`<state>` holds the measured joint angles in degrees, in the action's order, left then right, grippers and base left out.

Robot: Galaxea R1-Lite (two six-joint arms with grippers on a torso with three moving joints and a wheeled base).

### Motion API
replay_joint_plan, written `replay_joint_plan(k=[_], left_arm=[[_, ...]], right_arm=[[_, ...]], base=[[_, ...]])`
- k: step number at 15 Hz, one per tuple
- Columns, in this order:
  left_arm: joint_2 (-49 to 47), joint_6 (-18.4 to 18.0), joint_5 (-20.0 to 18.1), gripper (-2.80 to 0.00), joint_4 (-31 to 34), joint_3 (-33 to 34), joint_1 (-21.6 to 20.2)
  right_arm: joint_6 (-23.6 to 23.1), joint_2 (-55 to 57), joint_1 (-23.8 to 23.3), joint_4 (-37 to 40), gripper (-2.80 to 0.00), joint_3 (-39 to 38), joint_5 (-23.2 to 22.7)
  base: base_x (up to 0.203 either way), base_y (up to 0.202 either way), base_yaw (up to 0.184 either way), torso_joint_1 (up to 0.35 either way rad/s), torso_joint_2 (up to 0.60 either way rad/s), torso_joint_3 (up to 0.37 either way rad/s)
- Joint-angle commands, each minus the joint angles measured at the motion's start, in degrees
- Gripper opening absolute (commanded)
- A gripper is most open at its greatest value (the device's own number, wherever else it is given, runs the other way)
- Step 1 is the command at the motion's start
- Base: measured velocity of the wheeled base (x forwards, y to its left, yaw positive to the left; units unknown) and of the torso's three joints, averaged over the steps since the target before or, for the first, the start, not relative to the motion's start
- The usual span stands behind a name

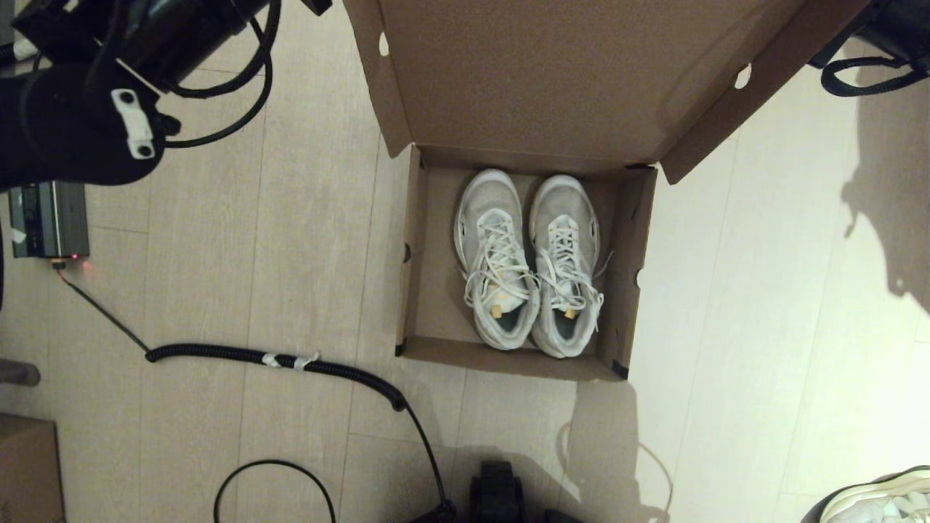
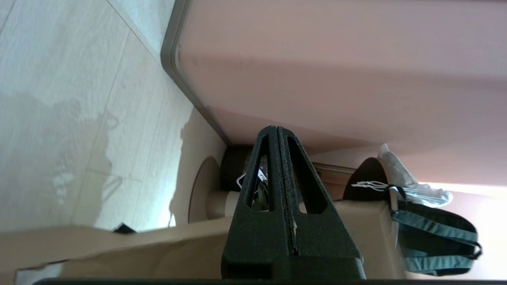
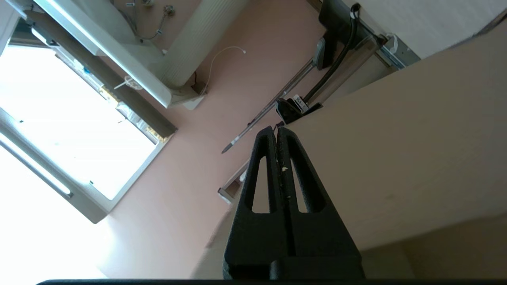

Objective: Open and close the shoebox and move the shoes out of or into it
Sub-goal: Close the shoe box

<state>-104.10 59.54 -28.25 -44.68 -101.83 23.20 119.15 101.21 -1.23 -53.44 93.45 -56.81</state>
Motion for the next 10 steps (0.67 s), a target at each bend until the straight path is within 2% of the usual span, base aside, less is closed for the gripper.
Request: replay_joint_plan(k=[1, 5, 10], left_arm=[[4.2, 0.3, -0.2, -2.80, -0.4, 3.5, 0.0], [10.4, 0.1, -0.5, -2.80, -2.3, 14.3, 0.6], [16.5, 0.1, -0.7, -2.80, -3.8, 24.4, 3.3]], right_arm=[[0.6, -3.4, 0.0, -0.4, -2.80, -2.7, -0.5], [0.8, -7.1, 0.2, -4.0, -2.80, -9.2, -1.3], [0.8, -12.8, 0.5, -6.6, -2.80, -18.8, -2.4]], base=[[0.000, 0.000, 0.000, 0.000, 0.00, 0.000], [0.000, 0.000, 0.000, 0.000, 0.00, 0.000], [0.000, 0.000, 0.000, 0.000, 0.00, 0.000]])
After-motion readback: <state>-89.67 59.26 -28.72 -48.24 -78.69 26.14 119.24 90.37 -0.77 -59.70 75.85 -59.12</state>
